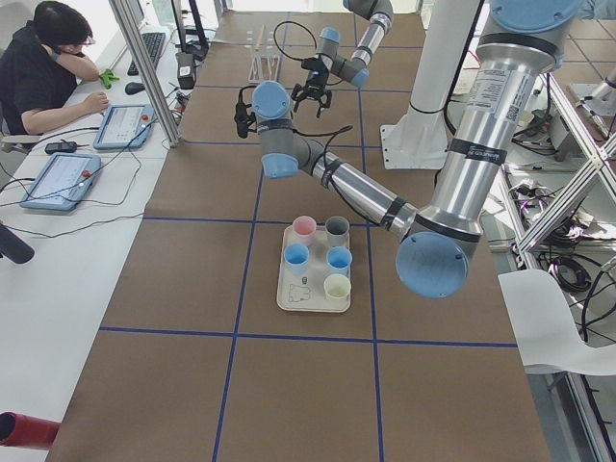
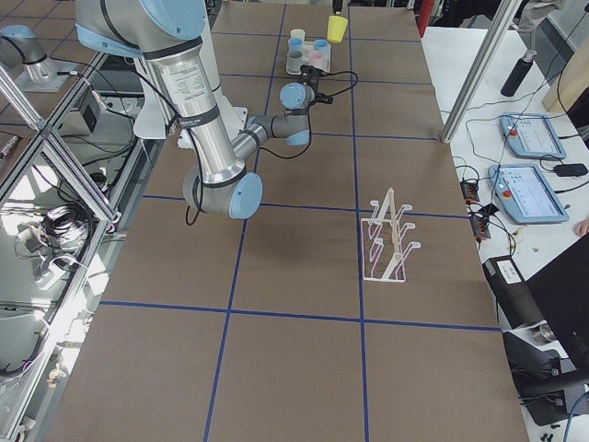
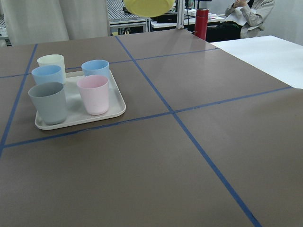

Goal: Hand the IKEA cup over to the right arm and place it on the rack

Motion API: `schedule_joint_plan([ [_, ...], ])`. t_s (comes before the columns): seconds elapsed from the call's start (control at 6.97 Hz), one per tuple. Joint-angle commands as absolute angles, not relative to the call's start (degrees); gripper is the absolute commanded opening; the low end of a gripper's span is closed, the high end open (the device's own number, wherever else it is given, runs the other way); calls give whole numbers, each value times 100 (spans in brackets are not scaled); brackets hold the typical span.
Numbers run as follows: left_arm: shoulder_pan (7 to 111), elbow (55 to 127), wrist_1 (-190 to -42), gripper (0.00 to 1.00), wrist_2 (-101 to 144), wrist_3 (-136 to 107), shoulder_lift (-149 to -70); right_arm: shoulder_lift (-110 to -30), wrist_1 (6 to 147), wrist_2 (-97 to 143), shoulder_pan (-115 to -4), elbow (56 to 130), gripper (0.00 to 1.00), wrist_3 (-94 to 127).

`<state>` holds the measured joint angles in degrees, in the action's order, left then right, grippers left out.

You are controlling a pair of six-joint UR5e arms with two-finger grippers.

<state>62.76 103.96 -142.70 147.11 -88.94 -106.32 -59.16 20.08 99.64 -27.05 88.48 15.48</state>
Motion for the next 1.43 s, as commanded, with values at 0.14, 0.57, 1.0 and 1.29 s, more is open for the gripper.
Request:
schedule_joint_plan([
  [0.14, 5513, 9969, -15493, 0, 14141, -9747, -10905, -5933, 1672, 9940, -2672, 8816, 98, 1538],
  [0.57, 4793, 9844, -15574, 0, 13600, -9939, -11250, -5933, 1382, 9496, -2445, 8798, 98, 1521],
  [1.0, 4633, 9844, -15583, 0, 13526, -9976, -11294, -5924, 1336, 8938, -2197, 8815, 98, 1529],
  [1.29, 4413, 9800, -15653, 0, 13526, -9976, -11285, -5915, 1336, 8938, -2206, 8850, 98, 1529],
])
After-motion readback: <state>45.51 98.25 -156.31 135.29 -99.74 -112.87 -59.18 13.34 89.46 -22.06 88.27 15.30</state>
